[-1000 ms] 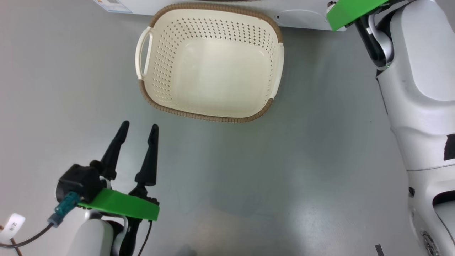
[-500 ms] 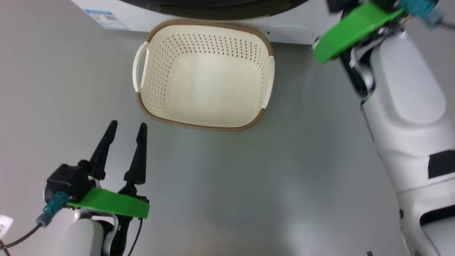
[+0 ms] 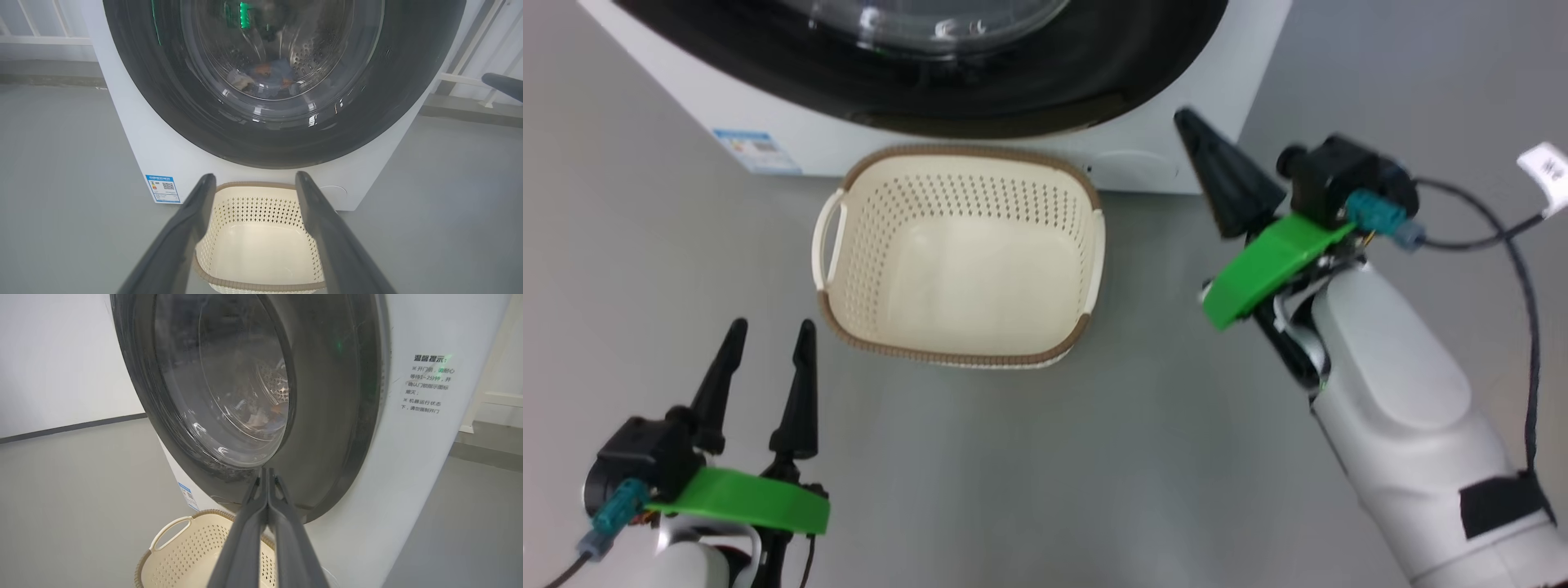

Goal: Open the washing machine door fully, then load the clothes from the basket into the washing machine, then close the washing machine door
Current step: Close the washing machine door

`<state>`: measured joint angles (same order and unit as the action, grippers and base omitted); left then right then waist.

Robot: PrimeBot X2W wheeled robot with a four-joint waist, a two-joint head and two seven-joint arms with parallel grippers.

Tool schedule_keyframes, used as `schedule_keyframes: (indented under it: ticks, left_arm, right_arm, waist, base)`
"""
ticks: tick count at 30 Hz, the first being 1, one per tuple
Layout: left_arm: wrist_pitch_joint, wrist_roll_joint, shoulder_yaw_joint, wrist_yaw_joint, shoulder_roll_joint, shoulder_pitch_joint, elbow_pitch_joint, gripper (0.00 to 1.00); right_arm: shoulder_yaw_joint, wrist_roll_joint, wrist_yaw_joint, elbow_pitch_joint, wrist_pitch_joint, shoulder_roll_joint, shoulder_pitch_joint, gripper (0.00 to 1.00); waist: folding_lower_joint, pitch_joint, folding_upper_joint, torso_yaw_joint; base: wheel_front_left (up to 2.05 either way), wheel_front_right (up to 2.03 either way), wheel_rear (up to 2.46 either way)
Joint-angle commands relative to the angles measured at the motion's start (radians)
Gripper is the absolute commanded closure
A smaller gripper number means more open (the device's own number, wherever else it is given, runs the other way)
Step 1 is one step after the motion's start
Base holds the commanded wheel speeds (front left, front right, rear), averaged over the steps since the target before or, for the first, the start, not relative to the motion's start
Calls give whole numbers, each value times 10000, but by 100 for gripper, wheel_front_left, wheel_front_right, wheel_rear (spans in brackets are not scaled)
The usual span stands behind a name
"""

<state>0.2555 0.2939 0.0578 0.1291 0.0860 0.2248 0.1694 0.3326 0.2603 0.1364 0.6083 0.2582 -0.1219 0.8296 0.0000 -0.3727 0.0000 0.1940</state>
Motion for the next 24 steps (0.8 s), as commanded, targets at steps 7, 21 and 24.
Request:
schedule_keyframes:
  ticks: [7, 21, 24]
  left_arm:
    - [63, -340, -776, 15, 451, -664, -265, 0]
    - [63, -671, -1342, 15, 358, -1678, -477, 0]
    - [63, -770, -1405, 15, 318, -1794, -551, 0]
  right_arm:
    - [275, 415, -57, -756, 36, 234, -1661, 54]
    - [-203, 307, -57, -1772, 36, 245, -3845, 0]
    - [-622, 142, -57, -2149, 36, 274, -4393, 0]
  waist:
    - [0, 1560, 0, -925]
    - [0, 2545, 0, -1669]
    - [0, 2669, 0, -1783]
  base:
    - [0, 0, 0]
    - [0, 0, 0]
    - [0, 0, 0]
